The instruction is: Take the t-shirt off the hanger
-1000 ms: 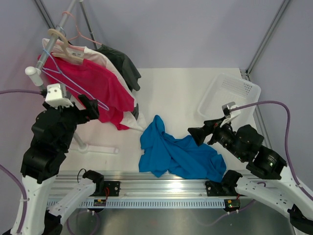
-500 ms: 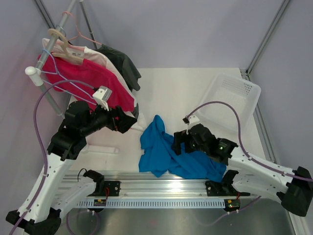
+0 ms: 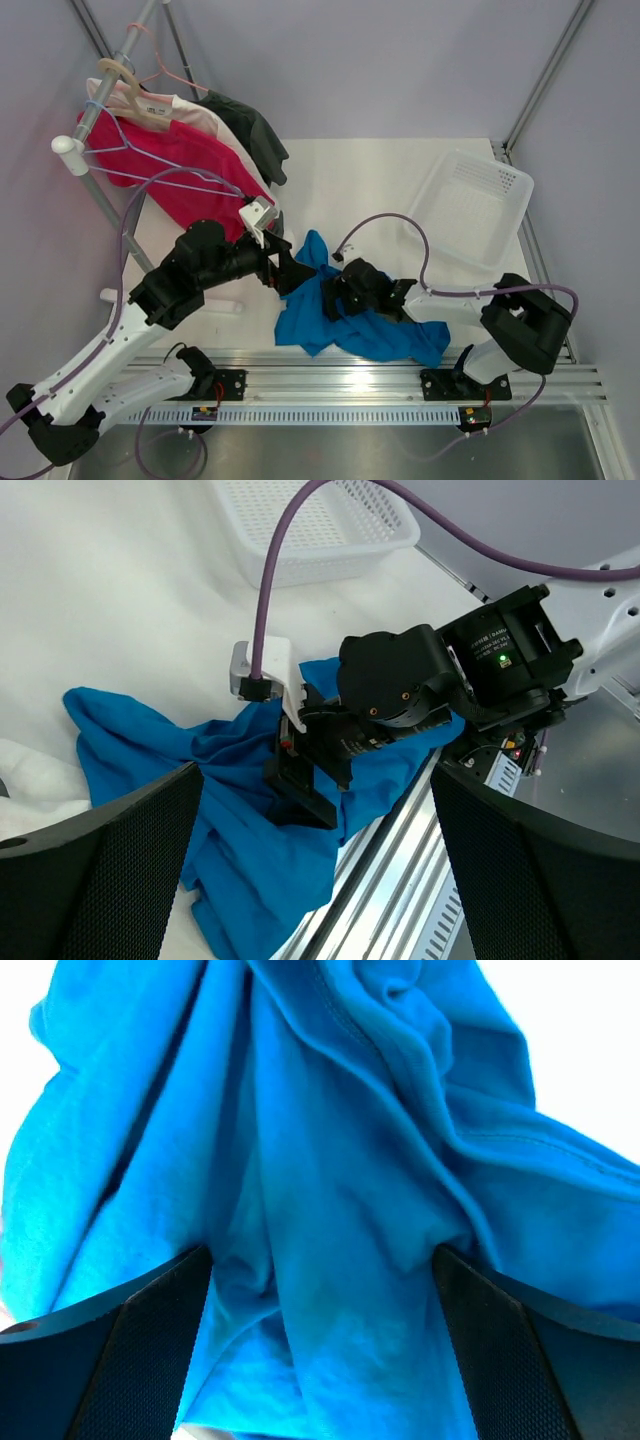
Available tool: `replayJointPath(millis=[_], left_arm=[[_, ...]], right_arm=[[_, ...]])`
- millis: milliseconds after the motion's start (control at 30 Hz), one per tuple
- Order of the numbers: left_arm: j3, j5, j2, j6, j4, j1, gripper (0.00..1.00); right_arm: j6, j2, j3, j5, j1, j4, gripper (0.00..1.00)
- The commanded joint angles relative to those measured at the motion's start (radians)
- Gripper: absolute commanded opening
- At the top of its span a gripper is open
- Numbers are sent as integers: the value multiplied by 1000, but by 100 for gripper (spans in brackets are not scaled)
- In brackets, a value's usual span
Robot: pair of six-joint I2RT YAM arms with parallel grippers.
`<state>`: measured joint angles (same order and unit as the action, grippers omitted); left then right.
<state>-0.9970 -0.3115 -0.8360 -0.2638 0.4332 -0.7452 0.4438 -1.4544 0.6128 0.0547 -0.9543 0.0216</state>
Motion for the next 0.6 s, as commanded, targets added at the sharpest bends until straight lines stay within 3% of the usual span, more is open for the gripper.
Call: replayJointPath(millis=[0,67,100,167,200,333,500,567], left_arm=[[60,48,35,-12,-152,-5,99],[96,57,52,-34,-175,-5,99],[107,83,60,-47,-195,-5,99],[133,97,96,-83,-226,-5,99],[161,95,110,-95,-259,-5,99],[205,110,170,-158,-304,-5,99],[311,114,204,-253,-427,-5,99],[356,190,206,-270,-429,-5,99]], right_arm=[[18,-156,33,48,-20,37,93],[38,-182,45,69,-20,43,80],[62,-185,51,82,-18,41,50],[88,-161,59,138,-18,23,23],[101,-144,68,158,-18,6,2],[82,6,193,334,-15,-227,0],[6,191,372,422,90,-443,0],[-48,227,477,474,109,-489,0]])
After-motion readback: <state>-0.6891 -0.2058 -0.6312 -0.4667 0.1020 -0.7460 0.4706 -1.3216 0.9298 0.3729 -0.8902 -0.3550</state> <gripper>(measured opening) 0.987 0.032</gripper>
